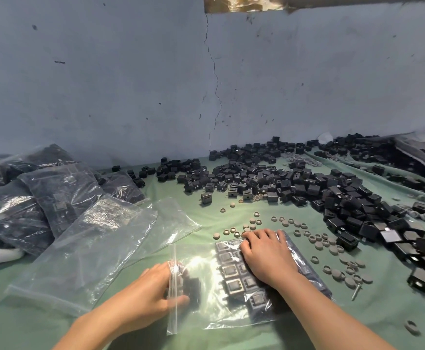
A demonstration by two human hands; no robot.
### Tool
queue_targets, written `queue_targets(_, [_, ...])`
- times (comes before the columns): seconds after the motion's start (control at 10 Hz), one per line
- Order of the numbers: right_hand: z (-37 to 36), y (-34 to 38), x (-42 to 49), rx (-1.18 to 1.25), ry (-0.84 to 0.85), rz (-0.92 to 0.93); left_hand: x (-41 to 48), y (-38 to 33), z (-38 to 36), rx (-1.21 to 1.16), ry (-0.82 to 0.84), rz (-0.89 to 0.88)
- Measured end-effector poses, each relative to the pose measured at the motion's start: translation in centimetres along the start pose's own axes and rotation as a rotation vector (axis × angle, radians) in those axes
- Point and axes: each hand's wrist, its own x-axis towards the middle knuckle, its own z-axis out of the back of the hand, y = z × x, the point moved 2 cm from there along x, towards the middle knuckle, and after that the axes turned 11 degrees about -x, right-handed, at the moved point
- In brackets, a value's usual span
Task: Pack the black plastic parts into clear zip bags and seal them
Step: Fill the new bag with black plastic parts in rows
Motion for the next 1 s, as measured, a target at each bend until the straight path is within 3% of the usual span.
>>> queue_targets(0.2, [0.2, 0.1, 0.0, -0.008, 0.004, 0.007, -0.3, -1.1, -0.2, -0.156, 0.056, 0.017])
queue_targets(0.3, [0.2, 0.1, -0.1, -0.011, 0.009, 0.005, -0.8, -1.9, -0.6, -0.365, 0.111, 0.03])
queue_targets(0.5, [0.3, 0.1, -0.1, -0.02, 0.01, 0.009, -1.3, -1.8, -0.9, -0.326, 0.071, -0.001])
queue_targets(0.7, [0.4, 0.0, -0.1, -0.025, 0.006, 0.01, -2.7, -1.5, -0.3, -0.49, 0.069, 0.026])
queue_targets(0.9, [0.3, 0.1, -0.2, -0.025, 0.004, 0.011, -2.1, -0.4, -0.3, -0.414, 0.018, 0.06])
queue_targets(1.0, [0.2, 0.1, -0.1, -0.02, -0.003, 0.009, -1.2, -0.3, -0.3, -0.292, 0.104, 0.07])
